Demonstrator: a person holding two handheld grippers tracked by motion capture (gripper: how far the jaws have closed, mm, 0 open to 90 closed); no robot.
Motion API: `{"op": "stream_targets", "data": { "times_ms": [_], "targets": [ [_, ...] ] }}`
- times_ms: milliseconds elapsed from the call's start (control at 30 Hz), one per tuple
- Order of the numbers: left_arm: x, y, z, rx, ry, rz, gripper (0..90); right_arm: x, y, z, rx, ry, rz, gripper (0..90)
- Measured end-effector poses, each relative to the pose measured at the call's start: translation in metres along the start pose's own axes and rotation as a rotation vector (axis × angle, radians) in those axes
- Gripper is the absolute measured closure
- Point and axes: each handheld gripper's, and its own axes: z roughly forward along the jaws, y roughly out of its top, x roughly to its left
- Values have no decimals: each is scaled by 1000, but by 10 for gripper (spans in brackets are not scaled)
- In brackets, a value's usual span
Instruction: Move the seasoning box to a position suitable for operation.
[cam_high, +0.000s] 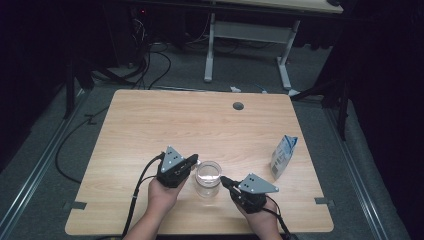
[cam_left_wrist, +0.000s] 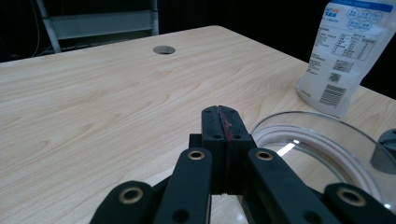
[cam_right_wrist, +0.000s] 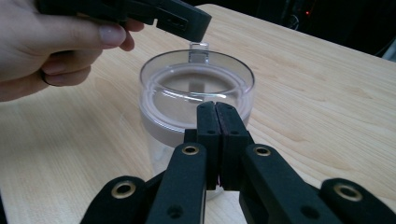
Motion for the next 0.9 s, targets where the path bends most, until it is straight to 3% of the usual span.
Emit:
{"op": "stream_targets", "data": {
  "times_ms": [567,900],
  "targets": [
    [-4,-1,1,-4,-9,10,900,-8,-6,1,20,-18,16,883],
    [-4,-1,0,-6,7,15,900,-9,-6,1,21,-20,17,879]
  ]
}}
